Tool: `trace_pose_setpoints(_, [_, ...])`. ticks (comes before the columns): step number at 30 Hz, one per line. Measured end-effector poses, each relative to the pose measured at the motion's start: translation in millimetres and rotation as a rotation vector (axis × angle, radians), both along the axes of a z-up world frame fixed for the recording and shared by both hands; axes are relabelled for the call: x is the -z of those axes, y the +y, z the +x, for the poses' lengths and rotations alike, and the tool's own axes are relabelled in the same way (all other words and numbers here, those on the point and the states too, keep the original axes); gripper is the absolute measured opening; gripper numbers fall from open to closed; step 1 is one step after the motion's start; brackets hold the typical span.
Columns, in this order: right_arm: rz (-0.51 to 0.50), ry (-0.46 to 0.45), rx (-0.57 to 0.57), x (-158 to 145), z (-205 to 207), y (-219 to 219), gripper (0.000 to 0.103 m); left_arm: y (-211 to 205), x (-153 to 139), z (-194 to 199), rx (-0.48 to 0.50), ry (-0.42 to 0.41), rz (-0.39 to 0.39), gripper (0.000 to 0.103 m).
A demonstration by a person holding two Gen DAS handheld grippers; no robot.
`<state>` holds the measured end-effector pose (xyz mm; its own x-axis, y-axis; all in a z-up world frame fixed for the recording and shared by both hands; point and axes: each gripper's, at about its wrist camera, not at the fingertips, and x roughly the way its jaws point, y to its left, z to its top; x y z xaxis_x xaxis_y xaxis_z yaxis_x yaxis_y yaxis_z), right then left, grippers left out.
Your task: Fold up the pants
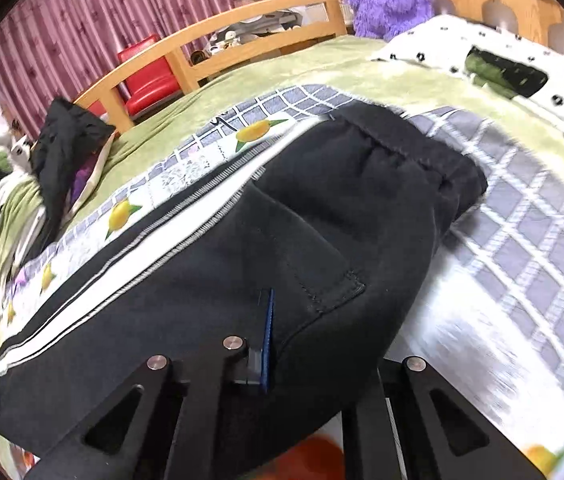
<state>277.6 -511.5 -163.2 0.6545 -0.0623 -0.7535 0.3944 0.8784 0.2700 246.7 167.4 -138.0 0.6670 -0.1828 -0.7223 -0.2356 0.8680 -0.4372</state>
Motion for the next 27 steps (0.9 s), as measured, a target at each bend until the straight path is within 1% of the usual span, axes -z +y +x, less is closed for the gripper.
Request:
trace_pose_setpoints(3, [-0.041,0.013,-0.025,-14.1,-46.9,5.7,0.011,-2.7,-9.3,-40.3,0.032,0.014,0.010,0.010])
trace_pose_setpoints(6, [-0.047,0.034,-0.036,-15.0,-99.4,-0.3,0.011,-2.1,-4.8,-85.3,0.059,0.059,-0.014,0.010])
trace_pose_setpoints(8, [-0.029,0.053,-0.033,-9.0,-135.2,-9.9,0.011,-3.3,0.9,-109.6,0.074,0.082,-0.021,0.010])
trace_pose_setpoints(10, [-0.009,0.070,-0.029,-0.7,-156.1,-18.8,0.012,-6.1,8.1,-128.5,0.092,0.108,-0.014,0.010])
trace_pose_setpoints(13, [0.034,0.119,-0.038,19.3,-179.9,-31.1,0.018,-10.0,19.2,-144.9,0.093,0.140,0.014,0.012])
trace_pose_setpoints(14, [0.053,0.137,-0.050,25.3,-185.9,-35.7,0.019,-9.9,21.8,-149.0,0.089,0.150,0.020,0.016])
trace_pose_setpoints(15, [0.072,0.136,-0.060,27.3,-192.6,-39.7,0.020,-9.5,22.9,-152.3,0.082,0.163,0.029,0.021])
trace_pose_setpoints(16, [0.087,0.114,-0.063,25.2,-201.7,-44.9,0.025,-8.9,22.0,-156.5,0.071,0.176,0.042,0.025])
trace_pose_setpoints(17, [0.088,0.086,-0.048,20.3,-211.9,-51.4,0.031,-9.0,19.0,-161.8,0.059,0.183,0.066,0.034])
trace_pose_setpoints(18, [0.078,0.068,-0.028,16.6,-218.2,-57.0,0.044,-9.7,15.5,-166.2,0.055,0.180,0.089,0.040])
trace_pose_setpoints(19, [0.059,0.037,0.002,11.4,-224.6,-64.1,0.052,-10.3,10.9,-172.4,0.051,0.173,0.121,0.043])
trace_pose_setpoints(20, [0.058,0.001,0.029,8.0,-228.5,-73.5,0.056,-10.9,7.8,-176.0,0.046,0.168,0.140,0.049])
trace_pose_setpoints(21, [0.074,-0.019,0.050,7.9,-228.4,-81.9,0.058,-11.4,3.5,-179.6,0.036,0.161,0.159,0.050])
trace_pose_setpoints(23, [0.149,-0.035,0.109,16.1,-219.1,-105.0,0.060,-10.6,-3.6,-182.1,0.015,0.145,0.167,0.050])
trace_pose_setpoints(26, [0.275,-0.023,0.181,43.8,-189.5,-134.6,0.061,-12.6,-16.0,-180.4,-0.020,0.118,0.153,0.051])
trace_pose_setpoints(27, [0.328,-0.031,0.193,52.3,-179.9,-142.1,0.061,-14.6,-20.3,-178.7,-0.030,0.107,0.152,0.051])
